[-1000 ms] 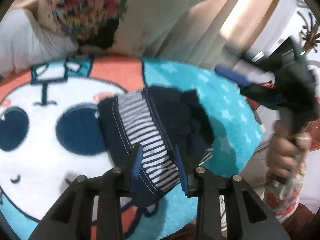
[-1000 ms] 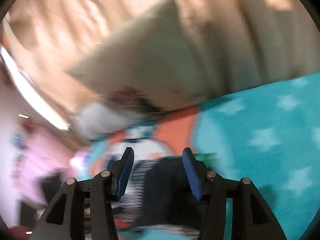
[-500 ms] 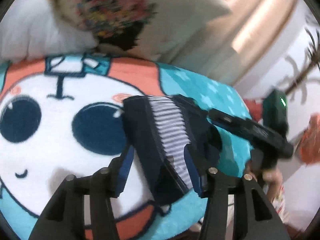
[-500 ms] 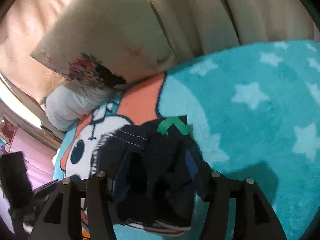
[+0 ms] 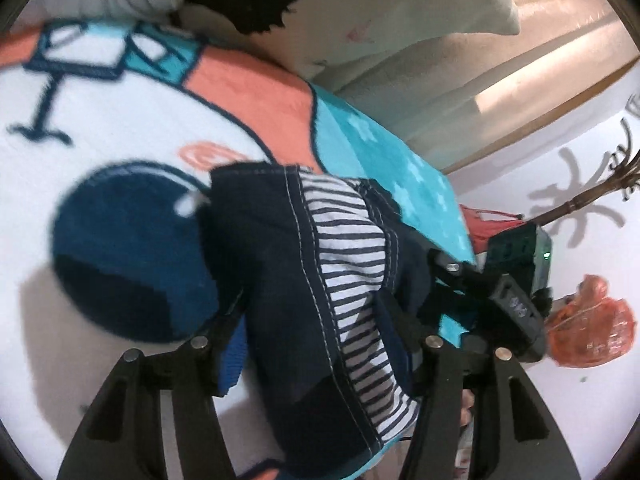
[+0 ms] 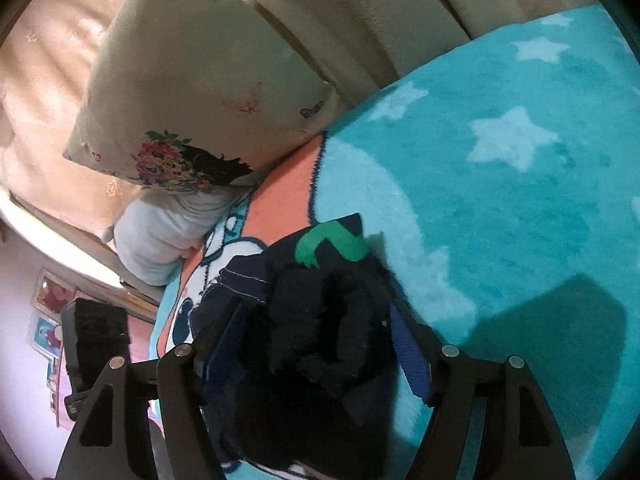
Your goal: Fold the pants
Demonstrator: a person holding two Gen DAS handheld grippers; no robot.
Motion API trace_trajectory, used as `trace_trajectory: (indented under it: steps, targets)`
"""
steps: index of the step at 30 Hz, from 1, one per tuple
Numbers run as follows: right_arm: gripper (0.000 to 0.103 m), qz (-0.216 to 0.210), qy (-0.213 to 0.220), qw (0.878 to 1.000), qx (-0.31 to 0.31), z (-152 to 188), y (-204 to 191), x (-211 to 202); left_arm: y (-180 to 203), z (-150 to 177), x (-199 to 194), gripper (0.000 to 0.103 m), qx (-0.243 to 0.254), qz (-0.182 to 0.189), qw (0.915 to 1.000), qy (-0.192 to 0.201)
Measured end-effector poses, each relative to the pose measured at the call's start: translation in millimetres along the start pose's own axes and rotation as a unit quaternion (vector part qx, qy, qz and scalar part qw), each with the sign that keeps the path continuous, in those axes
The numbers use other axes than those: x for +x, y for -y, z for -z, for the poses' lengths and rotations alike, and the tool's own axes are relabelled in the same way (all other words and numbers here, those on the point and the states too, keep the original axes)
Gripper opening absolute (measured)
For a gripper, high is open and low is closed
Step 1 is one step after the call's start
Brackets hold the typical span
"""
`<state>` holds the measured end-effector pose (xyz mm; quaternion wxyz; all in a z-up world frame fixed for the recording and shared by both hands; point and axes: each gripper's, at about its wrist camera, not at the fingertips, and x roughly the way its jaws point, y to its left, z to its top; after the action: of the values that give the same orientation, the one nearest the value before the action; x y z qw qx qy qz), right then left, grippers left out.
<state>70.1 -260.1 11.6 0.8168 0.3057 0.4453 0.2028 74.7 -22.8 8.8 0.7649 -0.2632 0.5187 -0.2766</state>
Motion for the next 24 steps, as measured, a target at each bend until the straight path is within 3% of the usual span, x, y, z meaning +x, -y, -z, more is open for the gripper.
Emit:
trace_trajectory:
  steps: [1, 4, 9, 14, 17, 20, 22, 24]
  targets:
    - [0.059, -0.003, -0.002, 1.0, -0.002, 1.3, -2.1, 1.8, 0.5, 0.4, 0.3, 0.057, -0.001, 0.007, 1.0, 0.0]
    - [0.048, -0.015, -0.004, 1.0, -0.002, 2.2, -11.3, 3.3, 5.5, 0.0, -6.7, 0.055, 0.001, 0.014, 0.9999, 0.007]
    - [0.046, -0.036, 0.0, 0.999, -0.031, -6.2, -46.2, 0.3, 15.9, -8.8, -32.3, 0.055, 0.01, 0.005, 0.9994, 0.034]
    - [0.046, -0.055, -0.003, 0.997, -0.055, -26.1, -85.1, 21.9, 8.6, -35.0, -61.2, 0.055, 0.005, -0.027, 0.9972, 0.069]
    - [0.047, -0.057, -0.003, 0.997, -0.055, -38.2, -98.8, 43.3, -1.8, -57.7, -70.6, 0.055, 0.005, -0.065, 0.9938, 0.09]
    - [0.048, -0.025, 0.006, 0.998, -0.064, -45.3, -104.8, 67.2, -17.7, -73.1, -68.6, 0.055, 0.001, -0.114, 0.9883, 0.101]
    - [0.048, 0.017, 0.007, 0.997, -0.071, -46.8, -103.6, 82.4, -31.5, -78.3, -59.0, 0.055, -0.005, -0.157, 0.9832, 0.093]
    - [0.048, 0.072, 0.0, 0.994, -0.076, -46.7, -99.9, 95.0, -38.1, -76.1, -56.6, 0.055, -0.003, -0.168, 0.9822, 0.084]
